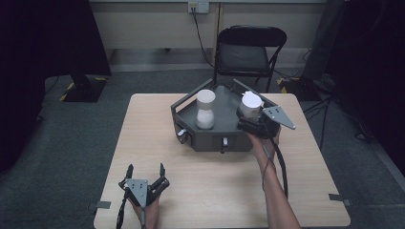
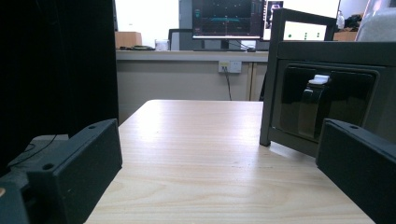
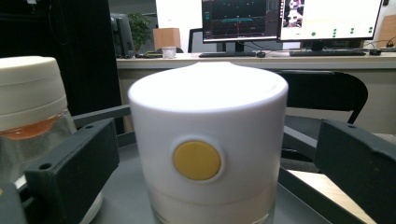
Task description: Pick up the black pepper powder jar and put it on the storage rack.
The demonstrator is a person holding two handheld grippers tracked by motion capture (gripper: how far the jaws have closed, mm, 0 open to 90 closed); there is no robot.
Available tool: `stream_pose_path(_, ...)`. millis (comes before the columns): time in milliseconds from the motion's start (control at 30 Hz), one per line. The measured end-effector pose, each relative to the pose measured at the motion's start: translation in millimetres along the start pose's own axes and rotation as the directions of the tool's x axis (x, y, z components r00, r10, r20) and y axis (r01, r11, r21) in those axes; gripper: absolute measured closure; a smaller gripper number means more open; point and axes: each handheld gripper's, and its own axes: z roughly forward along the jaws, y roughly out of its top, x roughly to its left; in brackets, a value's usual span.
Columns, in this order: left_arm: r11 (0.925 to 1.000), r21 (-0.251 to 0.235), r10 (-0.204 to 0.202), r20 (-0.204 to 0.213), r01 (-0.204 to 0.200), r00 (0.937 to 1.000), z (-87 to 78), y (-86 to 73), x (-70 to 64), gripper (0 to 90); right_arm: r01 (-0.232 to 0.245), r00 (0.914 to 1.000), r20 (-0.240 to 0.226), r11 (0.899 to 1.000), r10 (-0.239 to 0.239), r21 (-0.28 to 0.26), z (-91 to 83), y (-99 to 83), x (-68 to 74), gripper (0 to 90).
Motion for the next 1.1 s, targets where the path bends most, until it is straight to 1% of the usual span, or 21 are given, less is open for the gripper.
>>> stream_pose_path(67, 1.0, 0.0, 0.0, 0.0, 0.0, 1.0, 0.0, 0.0, 0.0, 0.1, 0.007, 1.0, -0.004, 1.0, -0.007, -0.019, -3.0, -2.4, 0.3, 0.0)
stream_pose_path(100, 1.0, 0.0, 0.0, 0.0, 0.0, 1.0, 0.0, 0.0, 0.0, 0.1, 0.018, 0.9998, 0.004, 0.999, -0.018, -0.028, -4.8, -3.9, 2.0, 0.0)
stream_pose_path(133, 1.0, 0.0, 0.0, 0.0, 0.0, 1.0, 0.0, 0.0, 0.0, 0.1, 0.018, 0.9998, 0.003, 0.999, -0.018, -0.03, -6.0, -4.4, 1.9, 0.0)
stream_pose_path(333, 1.0, 0.0, 0.0, 0.0, 0.0, 1.0, 0.0, 0.0, 0.0, 0.1, 0.02, 0.9998, 0.001, 0.999, -0.02, -0.028, -11.3, -8.3, 1.5, 0.0)
stream_pose_path(400, 1.0, 0.0, 0.0, 0.0, 0.0, 1.0, 0.0, 0.0, 0.0, 0.1, 0.016, 0.9999, 0.003, 1.0, -0.016, -0.016, -12.9, -7.7, 1.9, 0.0)
stream_pose_path(500, 1.0, 0.0, 0.0, 0.0, 0.0, 1.0, 0.0, 0.0, 0.0, 0.1, 0.024, 0.9997, 0.004, 0.999, -0.024, -0.034, -17.2, -11.5, 2.1, 0.0)
stream_pose_path(800, 1.0, 0.0, 0.0, 0.0, 0.0, 1.0, 0.0, 0.0, -0.1, 0.1, 0.015, 0.9998, 0.016, 0.999, -0.014, -0.036, -28.2, -15.7, 1.6, 0.0)
stream_pose_path(833, 1.0, 0.0, 0.0, 0.0, 0.0, 1.0, 0.0, 0.0, 0.0, 0.1, 0.019, 0.9997, 0.016, 0.999, -0.018, -0.045, -30.3, -17.4, 1.9, 0.0)
stream_pose_path(1000, 1.0, 0.0, 0.0, 0.0, 0.0, 1.0, 0.0, 0.0, -0.1, 0.1, 0.025, 0.9995, 0.022, 0.999, -0.025, -0.046, -38.2, -19.3, 3.1, 0.0)
stream_pose_path(1100, 1.0, 0.0, 0.0, 0.0, 0.0, 1.0, 0.0, 0.0, -0.1, 0.2, 0.021, 0.9995, 0.024, 0.999, -0.02, -0.045, -42.9, -21.4, 2.5, 0.0)
